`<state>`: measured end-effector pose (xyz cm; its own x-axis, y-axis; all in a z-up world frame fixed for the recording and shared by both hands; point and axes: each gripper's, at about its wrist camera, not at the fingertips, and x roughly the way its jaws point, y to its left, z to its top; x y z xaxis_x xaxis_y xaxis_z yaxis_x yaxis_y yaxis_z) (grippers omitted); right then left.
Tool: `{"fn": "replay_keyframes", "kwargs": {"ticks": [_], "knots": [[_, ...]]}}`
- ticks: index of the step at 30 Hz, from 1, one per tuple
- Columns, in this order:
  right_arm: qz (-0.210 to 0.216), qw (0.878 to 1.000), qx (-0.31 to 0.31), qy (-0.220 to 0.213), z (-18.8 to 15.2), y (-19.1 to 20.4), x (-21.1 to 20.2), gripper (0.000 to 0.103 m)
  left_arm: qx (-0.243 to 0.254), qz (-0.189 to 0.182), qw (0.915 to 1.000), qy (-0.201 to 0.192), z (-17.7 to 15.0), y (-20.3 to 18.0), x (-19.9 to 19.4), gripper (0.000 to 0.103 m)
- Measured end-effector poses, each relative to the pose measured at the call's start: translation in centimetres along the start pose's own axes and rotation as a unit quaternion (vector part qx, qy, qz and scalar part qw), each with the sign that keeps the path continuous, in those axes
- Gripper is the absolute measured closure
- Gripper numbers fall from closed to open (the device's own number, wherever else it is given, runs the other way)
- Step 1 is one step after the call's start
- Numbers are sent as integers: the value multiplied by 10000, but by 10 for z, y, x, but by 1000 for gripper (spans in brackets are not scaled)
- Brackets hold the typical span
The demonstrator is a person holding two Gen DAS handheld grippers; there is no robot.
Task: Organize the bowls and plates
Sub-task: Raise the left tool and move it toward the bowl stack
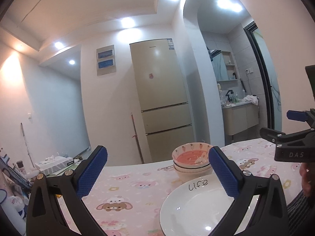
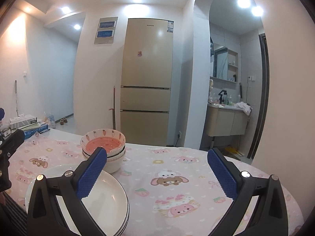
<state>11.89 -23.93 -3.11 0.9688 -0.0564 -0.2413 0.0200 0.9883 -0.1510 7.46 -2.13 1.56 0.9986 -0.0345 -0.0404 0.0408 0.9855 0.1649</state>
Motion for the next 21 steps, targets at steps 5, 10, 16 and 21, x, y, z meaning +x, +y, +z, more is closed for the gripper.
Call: {"fn": "replay_keyframes", "kwargs": {"ticks": [5, 10, 16, 21], "knots": [[239, 9995, 84, 201, -2, -4, 1, 0, -22, 32, 9999, -106, 0, 2, -5, 0], [321, 9988, 172, 313, -3, -6, 6, 0, -202, 13, 9996, -194, 0, 9, -9, 0], [166, 9996, 55, 231, 2, -2, 3, 0, -253, -41, 9997, 22, 3, 12, 1, 0], [321, 9979, 396, 394, 24, -7, 9, 0, -570, 2, 9982, -189, 36, 22, -3, 0]]}}
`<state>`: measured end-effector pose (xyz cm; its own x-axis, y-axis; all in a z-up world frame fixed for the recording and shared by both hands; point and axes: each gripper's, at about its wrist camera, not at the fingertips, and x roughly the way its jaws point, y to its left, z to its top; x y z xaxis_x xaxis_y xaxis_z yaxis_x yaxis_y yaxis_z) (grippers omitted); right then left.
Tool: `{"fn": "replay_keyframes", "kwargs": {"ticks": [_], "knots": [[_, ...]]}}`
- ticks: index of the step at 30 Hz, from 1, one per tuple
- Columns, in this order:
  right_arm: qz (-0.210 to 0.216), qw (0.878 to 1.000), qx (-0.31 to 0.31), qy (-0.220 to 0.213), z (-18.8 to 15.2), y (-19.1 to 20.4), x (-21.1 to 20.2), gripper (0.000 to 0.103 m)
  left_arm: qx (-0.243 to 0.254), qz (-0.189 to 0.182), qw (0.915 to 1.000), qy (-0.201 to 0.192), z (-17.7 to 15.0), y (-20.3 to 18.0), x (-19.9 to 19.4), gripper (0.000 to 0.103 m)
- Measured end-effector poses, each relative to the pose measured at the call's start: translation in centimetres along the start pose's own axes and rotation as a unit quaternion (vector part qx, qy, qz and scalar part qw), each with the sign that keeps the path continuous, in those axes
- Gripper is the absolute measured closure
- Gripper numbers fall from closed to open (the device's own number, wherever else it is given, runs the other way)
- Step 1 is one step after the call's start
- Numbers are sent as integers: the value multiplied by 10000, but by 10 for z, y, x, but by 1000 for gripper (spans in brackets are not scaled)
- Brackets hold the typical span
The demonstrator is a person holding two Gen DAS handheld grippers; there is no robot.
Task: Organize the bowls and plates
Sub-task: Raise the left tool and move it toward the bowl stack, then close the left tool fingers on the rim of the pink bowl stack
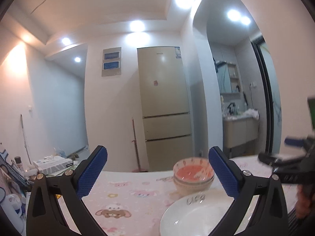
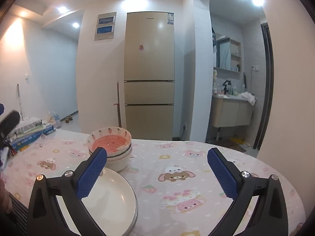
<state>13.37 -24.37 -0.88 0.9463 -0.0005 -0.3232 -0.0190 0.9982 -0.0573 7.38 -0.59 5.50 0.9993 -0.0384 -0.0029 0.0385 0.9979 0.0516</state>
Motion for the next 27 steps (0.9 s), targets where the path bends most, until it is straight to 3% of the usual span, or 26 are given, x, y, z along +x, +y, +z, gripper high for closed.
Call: {"fn": "replay_keyframes", "kwargs": {"ticks": [4, 8, 13, 15, 18, 20, 23, 27], "knots": [[157, 9993, 348, -39, 37, -7, 9, 0, -122, -140, 9998, -34, 46, -1, 9, 0], [332, 9979, 546, 90, 82, -11, 24, 0, 4, 163, 9997, -180, 87, -8, 25, 0], [605, 9958, 556, 394, 130, -8, 52, 0, -244, -39, 9989, 408, 126, -6, 73, 0], [262, 9937, 974, 495, 150, -19, 61, 0, -370, 19, 9971, 667, 134, -3, 94, 0], [894, 9803, 1751, 177, 166, -39, 64, 0, -1008, 24, 9922, 729, 141, 16, 107, 0], [818, 9846, 1516, 295, 170, -33, 73, 0, -1302, -116, 9878, 848, 141, 25, 116, 0], [1110, 9843, 1280, 494, 156, -21, 92, 0, -1229, -377, 9817, 1408, 130, 27, 144, 0], [1441, 9776, 1146, 1025, 117, -4, 134, 0, -935, -323, 9733, 2070, 89, 18, 179, 0]]}}
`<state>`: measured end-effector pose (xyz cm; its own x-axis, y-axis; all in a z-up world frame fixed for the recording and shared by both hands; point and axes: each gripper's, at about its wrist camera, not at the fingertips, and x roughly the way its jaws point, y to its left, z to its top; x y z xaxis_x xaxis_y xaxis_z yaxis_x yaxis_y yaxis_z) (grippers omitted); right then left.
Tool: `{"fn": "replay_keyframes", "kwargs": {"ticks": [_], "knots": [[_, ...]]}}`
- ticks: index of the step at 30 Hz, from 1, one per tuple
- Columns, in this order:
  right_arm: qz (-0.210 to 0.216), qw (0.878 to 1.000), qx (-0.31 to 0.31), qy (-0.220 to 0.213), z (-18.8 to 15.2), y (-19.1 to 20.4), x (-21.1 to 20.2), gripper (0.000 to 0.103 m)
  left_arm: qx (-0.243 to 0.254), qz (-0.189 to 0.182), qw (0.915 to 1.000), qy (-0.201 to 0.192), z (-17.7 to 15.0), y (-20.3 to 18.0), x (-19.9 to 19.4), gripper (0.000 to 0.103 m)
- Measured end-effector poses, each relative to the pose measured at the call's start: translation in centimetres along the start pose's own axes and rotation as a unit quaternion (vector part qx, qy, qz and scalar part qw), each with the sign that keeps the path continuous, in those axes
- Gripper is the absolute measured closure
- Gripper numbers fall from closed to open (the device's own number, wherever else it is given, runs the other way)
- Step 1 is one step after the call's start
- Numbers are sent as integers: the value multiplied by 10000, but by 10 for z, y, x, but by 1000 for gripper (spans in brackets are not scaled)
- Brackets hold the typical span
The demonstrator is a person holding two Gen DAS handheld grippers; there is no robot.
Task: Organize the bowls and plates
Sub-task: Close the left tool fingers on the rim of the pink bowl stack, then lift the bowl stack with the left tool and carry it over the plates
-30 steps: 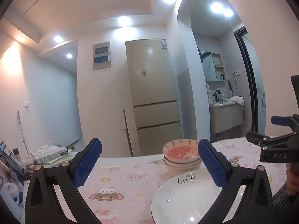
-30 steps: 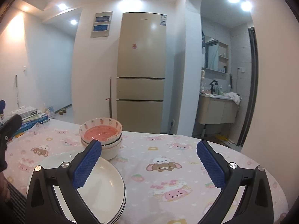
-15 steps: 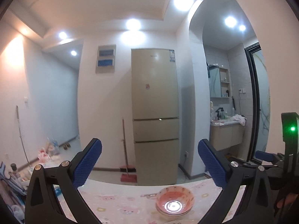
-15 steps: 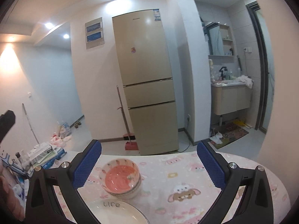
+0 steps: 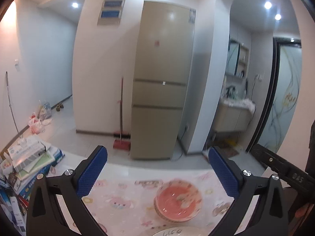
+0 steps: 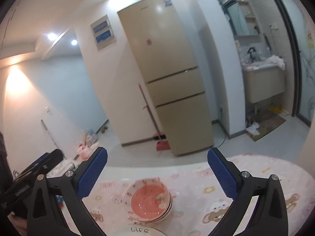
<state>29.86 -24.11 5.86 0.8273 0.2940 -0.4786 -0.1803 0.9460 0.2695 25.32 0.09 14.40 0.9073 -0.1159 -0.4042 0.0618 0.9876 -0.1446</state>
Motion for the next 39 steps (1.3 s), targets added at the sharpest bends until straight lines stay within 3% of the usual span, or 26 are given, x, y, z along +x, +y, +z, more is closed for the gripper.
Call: {"fn": "replay_keyframes", "kwargs": {"ticks": [4, 9, 15, 16, 20, 22, 25, 30, 34, 37, 39], "knots": [[222, 9974, 192, 663, -25, -12, 41, 0, -284, -157, 9966, 751, -31, 11, 46, 0], [465, 9889, 457, 1336, -49, -25, 80, 0, -758, -171, 9831, 1658, -66, 23, 95, 1], [856, 9685, 1125, 2052, -78, -48, 120, 1, -1010, -342, 9680, 2271, -94, 26, 129, 1], [868, 9655, 1213, 2132, -82, -52, 124, 2, -1074, -380, 9648, 2369, -98, 26, 134, 5], [932, 9541, 1381, 2490, -100, -58, 143, 13, -1362, -627, 9512, 2698, -111, 30, 148, 16], [878, 9497, 1457, 2628, -108, -61, 152, 17, -1629, -768, 9412, 2860, -119, 33, 153, 24], [1046, 9391, 1599, 2855, -118, -61, 162, 28, -1962, -1067, 9251, 3072, -127, 34, 159, 27], [1128, 9277, 1765, 3089, -131, -63, 173, 37, -1951, -1171, 9161, 3301, -132, 27, 163, 42], [1100, 9169, 2021, 3263, -139, -72, 181, 44, -2206, -840, 9139, 3304, -139, 38, 161, 57], [1241, 9048, 2277, 3376, -144, -79, 190, 46, -2508, -1203, 8949, 3489, -145, 44, 169, 63], [1368, 8951, 2476, 3447, -149, -83, 195, 47, -2652, -1309, 8867, 3555, -149, 46, 172, 63]]}}
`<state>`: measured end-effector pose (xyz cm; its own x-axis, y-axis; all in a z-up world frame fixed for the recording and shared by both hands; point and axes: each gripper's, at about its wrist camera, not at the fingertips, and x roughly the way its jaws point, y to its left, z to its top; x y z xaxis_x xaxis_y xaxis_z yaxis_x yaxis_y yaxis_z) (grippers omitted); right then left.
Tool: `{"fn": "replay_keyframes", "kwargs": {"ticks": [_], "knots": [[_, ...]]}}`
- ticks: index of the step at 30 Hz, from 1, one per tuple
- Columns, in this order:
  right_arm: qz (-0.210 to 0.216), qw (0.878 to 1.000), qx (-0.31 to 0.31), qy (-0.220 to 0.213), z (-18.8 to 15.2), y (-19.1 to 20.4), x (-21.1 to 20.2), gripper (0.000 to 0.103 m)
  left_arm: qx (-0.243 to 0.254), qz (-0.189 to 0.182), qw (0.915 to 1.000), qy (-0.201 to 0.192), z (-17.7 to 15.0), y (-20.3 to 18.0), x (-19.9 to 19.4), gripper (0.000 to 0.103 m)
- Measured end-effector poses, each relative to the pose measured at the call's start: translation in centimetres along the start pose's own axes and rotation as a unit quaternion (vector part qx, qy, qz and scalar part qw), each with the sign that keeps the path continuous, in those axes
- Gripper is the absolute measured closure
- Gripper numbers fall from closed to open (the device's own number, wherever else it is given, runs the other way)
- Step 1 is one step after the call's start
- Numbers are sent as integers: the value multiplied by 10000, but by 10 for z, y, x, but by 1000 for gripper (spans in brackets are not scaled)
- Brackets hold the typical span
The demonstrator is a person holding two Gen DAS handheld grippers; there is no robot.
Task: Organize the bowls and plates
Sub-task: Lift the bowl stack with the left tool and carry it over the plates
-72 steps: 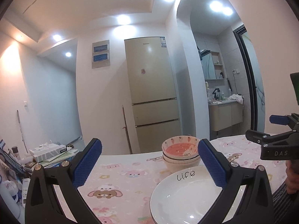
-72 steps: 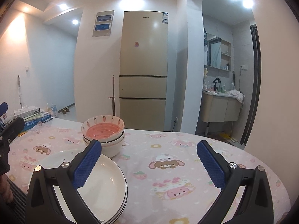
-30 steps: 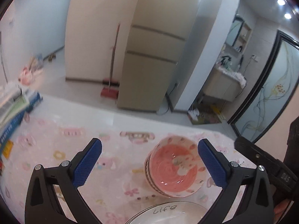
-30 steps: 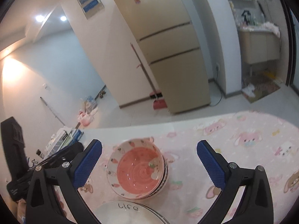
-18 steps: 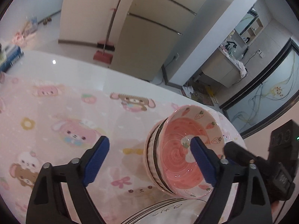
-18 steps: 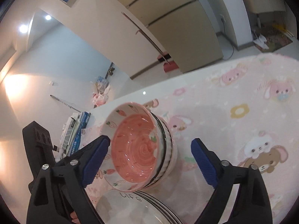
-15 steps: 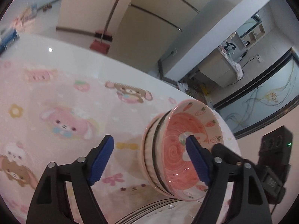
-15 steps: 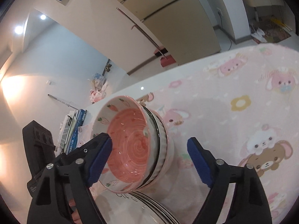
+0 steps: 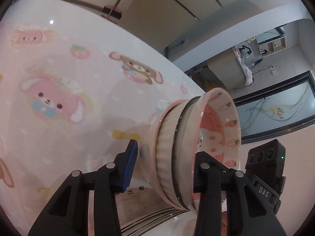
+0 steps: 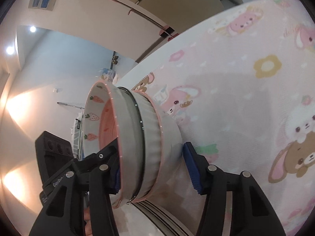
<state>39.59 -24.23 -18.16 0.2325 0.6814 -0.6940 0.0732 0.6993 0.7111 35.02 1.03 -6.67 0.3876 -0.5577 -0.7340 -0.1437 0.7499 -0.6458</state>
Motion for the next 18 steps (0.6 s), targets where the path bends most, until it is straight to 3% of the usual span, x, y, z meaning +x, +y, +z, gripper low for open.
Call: {"fn": "replay_keyframes", "kwargs": {"ticks": [7, 11, 13, 18], "knots": [[659, 9956, 640, 159, 3, -24, 11, 47, -115, -137, 9998, 74, 0, 4, -3, 62], [541, 9972, 496, 145, 2, -19, 15, 47, -253, -381, 9984, 318, -2, 10, 6, 54], [508, 9976, 461, 118, 2, -18, 15, 47, -173, -296, 9990, 284, -4, 7, 7, 52], [400, 9985, 351, 107, -2, -9, 16, 48, -187, -306, 9990, 270, -5, 9, 6, 53]]}}
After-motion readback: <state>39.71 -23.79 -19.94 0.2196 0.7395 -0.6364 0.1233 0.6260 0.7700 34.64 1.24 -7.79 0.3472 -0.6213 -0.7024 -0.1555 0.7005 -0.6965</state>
